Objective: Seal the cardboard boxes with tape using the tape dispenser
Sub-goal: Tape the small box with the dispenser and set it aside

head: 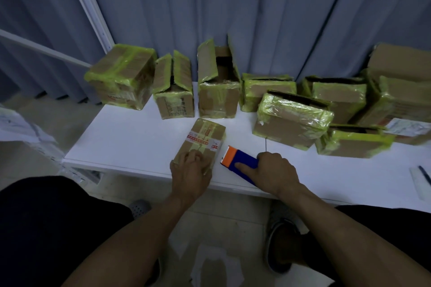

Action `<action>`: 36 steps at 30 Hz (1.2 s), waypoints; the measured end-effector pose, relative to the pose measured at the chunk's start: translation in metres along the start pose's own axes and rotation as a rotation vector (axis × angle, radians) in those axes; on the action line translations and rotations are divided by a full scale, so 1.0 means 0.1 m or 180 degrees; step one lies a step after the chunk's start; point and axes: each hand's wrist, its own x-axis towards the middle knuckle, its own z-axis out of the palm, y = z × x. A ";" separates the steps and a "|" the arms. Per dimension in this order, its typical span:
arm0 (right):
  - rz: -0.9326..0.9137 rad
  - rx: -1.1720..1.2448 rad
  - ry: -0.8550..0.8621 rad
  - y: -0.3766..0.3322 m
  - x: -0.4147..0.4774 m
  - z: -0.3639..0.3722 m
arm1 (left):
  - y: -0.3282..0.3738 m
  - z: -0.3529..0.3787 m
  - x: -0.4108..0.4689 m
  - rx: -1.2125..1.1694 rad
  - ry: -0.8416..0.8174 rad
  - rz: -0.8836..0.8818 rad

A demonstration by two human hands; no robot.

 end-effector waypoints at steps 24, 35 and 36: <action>-0.0135 0.0388 0.0168 -0.04 0.06 -0.14 | -0.31 -0.62 0.49 -0.0693 -0.1039 0.0391; -0.0594 0.1154 0.0147 -1.28 0.46 -0.08 | -1.25 -1.31 -0.01 -0.0377 0.0168 -0.1198; -0.0597 0.1216 0.0120 -1.39 0.52 -0.06 | -1.35 -1.37 0.00 -0.0340 0.0184 -0.1380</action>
